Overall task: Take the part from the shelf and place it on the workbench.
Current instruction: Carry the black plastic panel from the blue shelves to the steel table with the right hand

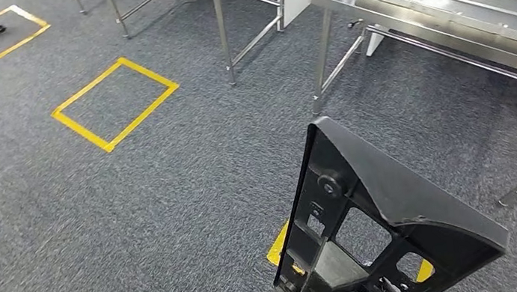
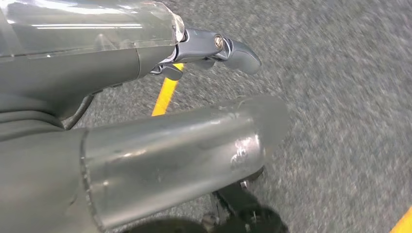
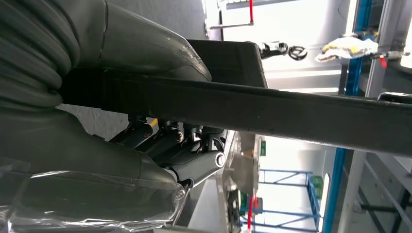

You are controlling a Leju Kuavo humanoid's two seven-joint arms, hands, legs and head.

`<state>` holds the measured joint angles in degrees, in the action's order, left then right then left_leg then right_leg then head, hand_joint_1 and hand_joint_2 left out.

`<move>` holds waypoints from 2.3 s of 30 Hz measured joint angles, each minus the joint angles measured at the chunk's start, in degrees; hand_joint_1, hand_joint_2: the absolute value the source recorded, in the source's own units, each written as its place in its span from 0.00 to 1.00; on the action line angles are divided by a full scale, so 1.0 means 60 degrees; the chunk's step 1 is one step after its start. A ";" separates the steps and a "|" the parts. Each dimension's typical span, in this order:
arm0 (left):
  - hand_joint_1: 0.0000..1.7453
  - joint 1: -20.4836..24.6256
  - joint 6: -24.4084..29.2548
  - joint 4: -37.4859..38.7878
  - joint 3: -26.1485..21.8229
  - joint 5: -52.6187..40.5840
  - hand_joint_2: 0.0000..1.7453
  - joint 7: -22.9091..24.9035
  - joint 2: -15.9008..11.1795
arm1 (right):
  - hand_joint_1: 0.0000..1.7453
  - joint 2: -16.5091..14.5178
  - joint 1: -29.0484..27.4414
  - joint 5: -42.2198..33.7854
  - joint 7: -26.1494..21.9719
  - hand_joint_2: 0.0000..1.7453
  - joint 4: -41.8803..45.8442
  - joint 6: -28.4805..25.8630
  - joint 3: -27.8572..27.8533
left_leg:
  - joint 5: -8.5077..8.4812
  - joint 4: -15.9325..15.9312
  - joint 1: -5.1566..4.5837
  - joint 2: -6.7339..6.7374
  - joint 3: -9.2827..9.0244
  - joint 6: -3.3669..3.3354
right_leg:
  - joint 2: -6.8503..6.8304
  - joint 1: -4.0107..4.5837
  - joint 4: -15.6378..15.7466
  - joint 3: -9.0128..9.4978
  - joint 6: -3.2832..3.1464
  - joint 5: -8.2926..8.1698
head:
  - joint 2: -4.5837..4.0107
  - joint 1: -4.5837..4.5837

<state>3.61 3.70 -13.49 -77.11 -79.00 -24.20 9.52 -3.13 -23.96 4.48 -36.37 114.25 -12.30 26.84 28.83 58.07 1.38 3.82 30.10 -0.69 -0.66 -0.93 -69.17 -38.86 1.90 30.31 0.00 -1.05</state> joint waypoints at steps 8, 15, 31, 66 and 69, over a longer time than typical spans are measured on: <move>0.00 0.0102 -0.0011 0.0000 0.0006 -0.0006 0.00 0.0003 0.0001 | 1.00 -0.0010 -0.0005 0.0062 0.0060 1.00 0.0008 -0.0077 0.0008 | 0.0454 0.0242 -0.0038 0.0196 -0.0227 0.0417 | -0.0109 0.0087 0.1779 0.0913 -0.0446 -0.0549 | 0.0000 0.0077; 0.00 0.0009 -0.0050 0.0000 0.0007 -0.0027 0.00 0.0011 -0.0008 | 1.00 -0.0014 0.0045 0.0149 0.0150 1.00 -0.0006 -0.0103 0.0022 | 0.0713 0.2025 -0.0023 -0.0652 0.0901 0.0383 | 0.0768 0.0140 0.1743 0.0995 -0.0603 -0.0512 | 0.0000 0.0173; 0.00 0.0034 -0.0091 0.0000 0.0015 -0.0119 0.00 0.0000 0.0006 | 1.00 -0.0040 0.0265 0.0232 0.0299 1.00 -0.0127 -0.0086 0.0022 | -0.0037 -0.0120 -0.0022 -0.0025 -0.0052 -0.0019 | -0.0101 -0.0052 0.0431 0.0195 0.0017 -0.0205 | 0.0000 0.0059; 0.00 0.0037 -0.0265 0.0003 0.0011 0.0026 0.00 -0.0044 0.0038 | 1.00 -0.0222 0.0316 0.0862 0.0640 1.00 -0.0345 -0.0624 -0.0015 | 0.0299 -0.0110 -0.0044 -0.0578 -0.0277 0.0173 | 0.0065 0.0057 0.1760 0.0931 -0.0168 -0.0491 | 0.0000 0.0114; 0.00 0.0073 -0.0278 0.0003 0.0011 0.0020 0.00 -0.0031 0.0023 | 1.00 -0.0250 0.0307 0.0868 0.0653 1.00 -0.0351 -0.0657 -0.0015 | 0.0474 0.0127 -0.0015 -0.0555 -0.0294 0.0319 | 0.0103 0.0011 0.1885 0.1118 -0.0363 -0.0432 | 0.0000 0.0157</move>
<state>4.05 2.03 -13.47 -77.05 -78.88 -24.38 9.66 -4.63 -22.12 9.69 -32.45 112.14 -16.24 26.75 31.68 58.83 1.29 0.49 28.34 1.23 -0.04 -0.87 -57.86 -32.15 -0.28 27.72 0.00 -0.11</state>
